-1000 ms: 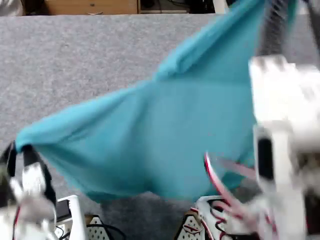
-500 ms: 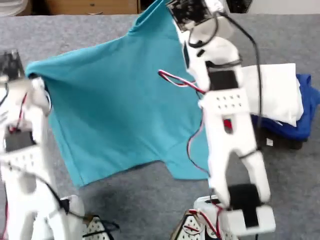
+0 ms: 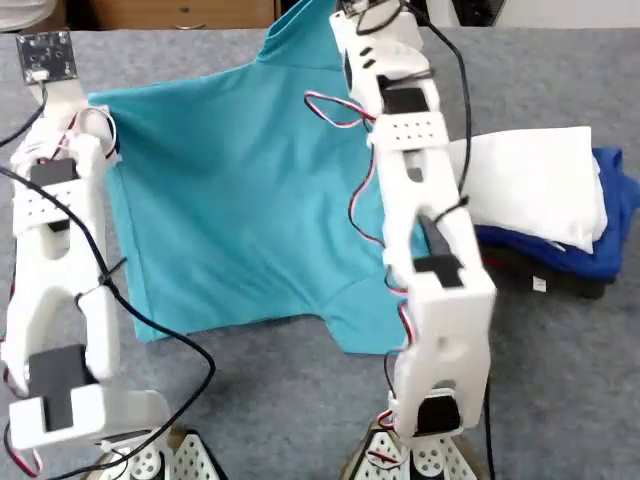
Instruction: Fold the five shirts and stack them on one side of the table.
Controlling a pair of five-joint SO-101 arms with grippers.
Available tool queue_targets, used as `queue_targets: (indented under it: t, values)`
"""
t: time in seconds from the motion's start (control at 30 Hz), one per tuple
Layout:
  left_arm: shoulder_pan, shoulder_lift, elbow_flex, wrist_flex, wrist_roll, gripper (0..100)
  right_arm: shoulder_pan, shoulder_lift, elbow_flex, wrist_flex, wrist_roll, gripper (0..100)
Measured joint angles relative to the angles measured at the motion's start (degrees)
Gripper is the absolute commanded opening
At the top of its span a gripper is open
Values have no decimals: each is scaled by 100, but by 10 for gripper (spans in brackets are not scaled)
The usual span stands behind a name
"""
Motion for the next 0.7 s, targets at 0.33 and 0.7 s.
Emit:
queue_targets:
  t: [0.33, 0.7]
  values:
    - [0, 62, -571, 2031, -141, 19, 88, 932, -3710, 4202, 0, 2]
    - [316, -519, 0, 3710, -633, 19, 281, 932, -5732, 8448, 1327, 2]
